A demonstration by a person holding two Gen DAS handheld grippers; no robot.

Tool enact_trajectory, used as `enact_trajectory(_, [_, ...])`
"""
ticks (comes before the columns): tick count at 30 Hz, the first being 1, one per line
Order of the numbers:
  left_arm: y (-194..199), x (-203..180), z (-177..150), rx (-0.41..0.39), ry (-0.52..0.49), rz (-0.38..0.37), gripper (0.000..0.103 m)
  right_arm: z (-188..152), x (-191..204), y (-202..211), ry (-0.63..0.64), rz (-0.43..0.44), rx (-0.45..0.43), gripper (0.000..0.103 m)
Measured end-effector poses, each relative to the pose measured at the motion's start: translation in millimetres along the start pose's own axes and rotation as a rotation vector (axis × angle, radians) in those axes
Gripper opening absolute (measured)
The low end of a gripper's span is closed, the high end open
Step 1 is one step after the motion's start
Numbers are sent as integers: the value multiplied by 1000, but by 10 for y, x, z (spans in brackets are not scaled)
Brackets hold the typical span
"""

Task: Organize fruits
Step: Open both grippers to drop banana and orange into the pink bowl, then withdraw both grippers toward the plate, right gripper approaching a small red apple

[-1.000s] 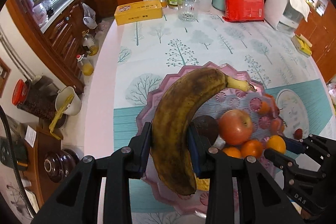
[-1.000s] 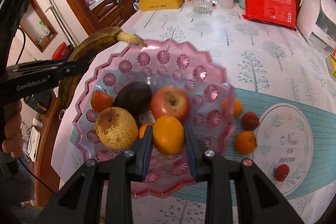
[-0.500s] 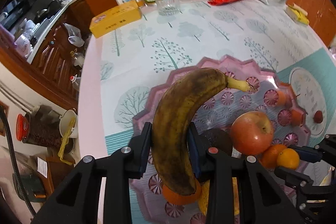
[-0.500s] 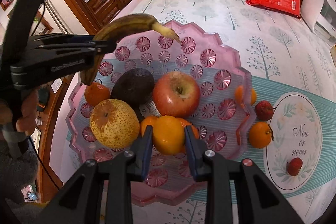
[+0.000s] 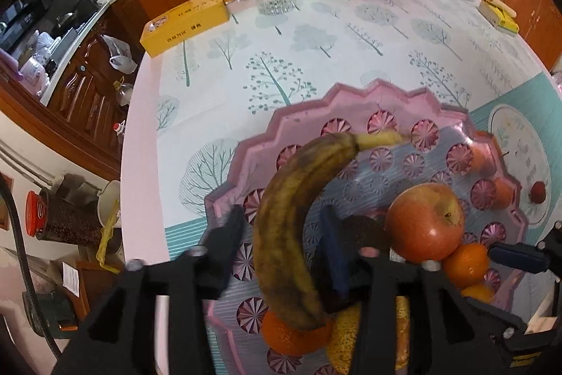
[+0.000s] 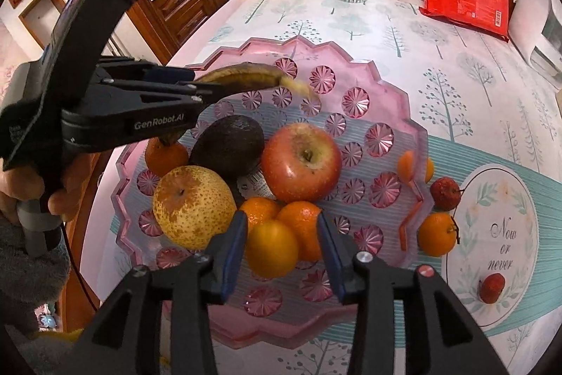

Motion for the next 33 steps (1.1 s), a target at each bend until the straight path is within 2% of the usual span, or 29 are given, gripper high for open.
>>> enact_trajectory(5, [116, -32, -21, -10, 11, 14, 66, 7, -4, 32, 3, 3, -11, 42])
enact_trajectory(12, [286, -104, -147, -6, 31, -4, 76, -19, -33, 97, -9, -1, -23, 42])
enact_trajectory(19, [453, -199, -256, 1, 44, -35, 77, -44, -51, 182, -18, -12, -39, 42])
enact_trajectory(33, [921, -513, -262, -80, 10, -105, 81, -143, -130, 527, -34, -83, -95, 42])
Point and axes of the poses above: each gripper's, at about its wrist camera, not at the fingertips, and y roughly against the way its jaws point, x to its left, z to its top, the point moved 6 cm from there along -y, roughly the way its jaws point, and after that the axes turned 4 degrees about -z, right-handed, at the moved point
